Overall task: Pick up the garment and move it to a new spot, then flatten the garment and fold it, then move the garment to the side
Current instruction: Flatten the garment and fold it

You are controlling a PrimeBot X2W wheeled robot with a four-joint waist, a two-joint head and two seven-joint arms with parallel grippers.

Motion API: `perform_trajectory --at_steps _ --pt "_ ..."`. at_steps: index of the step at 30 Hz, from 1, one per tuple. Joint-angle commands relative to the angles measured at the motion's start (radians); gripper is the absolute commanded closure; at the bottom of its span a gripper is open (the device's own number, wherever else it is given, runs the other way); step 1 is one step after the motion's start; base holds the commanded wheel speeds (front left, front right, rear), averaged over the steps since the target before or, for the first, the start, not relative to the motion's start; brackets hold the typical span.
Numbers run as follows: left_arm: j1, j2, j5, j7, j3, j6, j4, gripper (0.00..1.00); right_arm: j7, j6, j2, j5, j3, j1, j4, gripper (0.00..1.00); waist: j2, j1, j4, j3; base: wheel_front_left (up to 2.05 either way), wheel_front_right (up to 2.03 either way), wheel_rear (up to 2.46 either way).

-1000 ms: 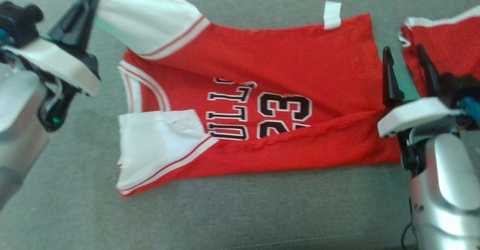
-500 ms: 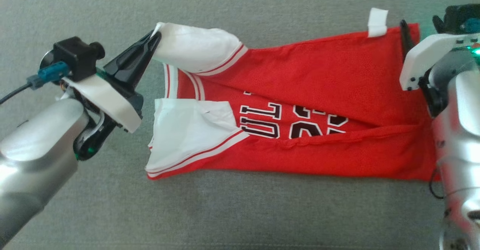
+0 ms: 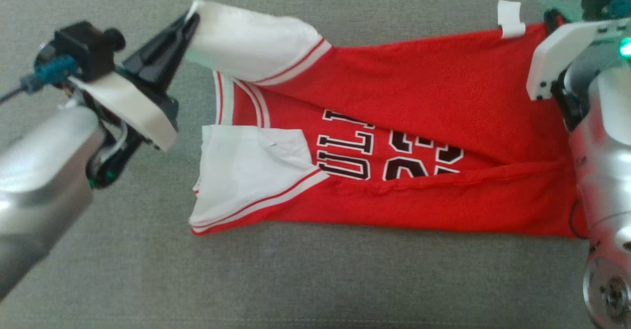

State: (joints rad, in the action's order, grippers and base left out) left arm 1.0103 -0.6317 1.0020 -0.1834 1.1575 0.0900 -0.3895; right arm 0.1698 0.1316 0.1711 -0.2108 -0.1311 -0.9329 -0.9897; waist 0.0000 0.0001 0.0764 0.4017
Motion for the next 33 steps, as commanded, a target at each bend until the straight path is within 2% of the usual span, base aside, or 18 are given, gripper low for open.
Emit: perform_trajectory --at_steps 1,9,18,25,33 --pt "0.079 -0.042 -0.007 0.008 -0.065 -0.007 -0.008 1.0 -0.034 -0.001 -0.01 0.009 0.02 -0.067 0.025 1.0 0.0 -0.0001 -0.017 0.006 0.0 0.0 0.0" --pt "0.258 -0.025 -0.043 0.005 -0.11 0.001 -0.166 1.0 -0.138 -0.001 -0.04 0.089 0.039 -0.221 -0.002 1.0 0.0 -0.0001 -0.076 0.046 0.0 0.0 0.0" --pt "0.433 0.061 -0.122 -0.067 -0.15 0.005 -0.374 1.0 -0.285 -0.001 -0.065 0.158 0.06 -0.355 -0.027 1.0 0.0 -0.0001 -0.109 0.079 0.0 0.0 0.0" --pt "0.417 0.113 -0.166 -0.077 -0.16 0.019 -0.434 1.0 -0.343 -0.001 -0.049 0.19 0.091 -0.348 -0.089 1.0 0.0 -0.0001 -0.094 0.067 0.0 0.0 0.0" --pt "0.273 0.109 -0.229 -0.078 -0.233 0.031 -0.364 1.0 -0.345 -0.001 -0.012 0.265 0.165 -0.282 -0.173 1.0 0.0 -0.0001 -0.065 0.009 0.0 0.0 0.0"
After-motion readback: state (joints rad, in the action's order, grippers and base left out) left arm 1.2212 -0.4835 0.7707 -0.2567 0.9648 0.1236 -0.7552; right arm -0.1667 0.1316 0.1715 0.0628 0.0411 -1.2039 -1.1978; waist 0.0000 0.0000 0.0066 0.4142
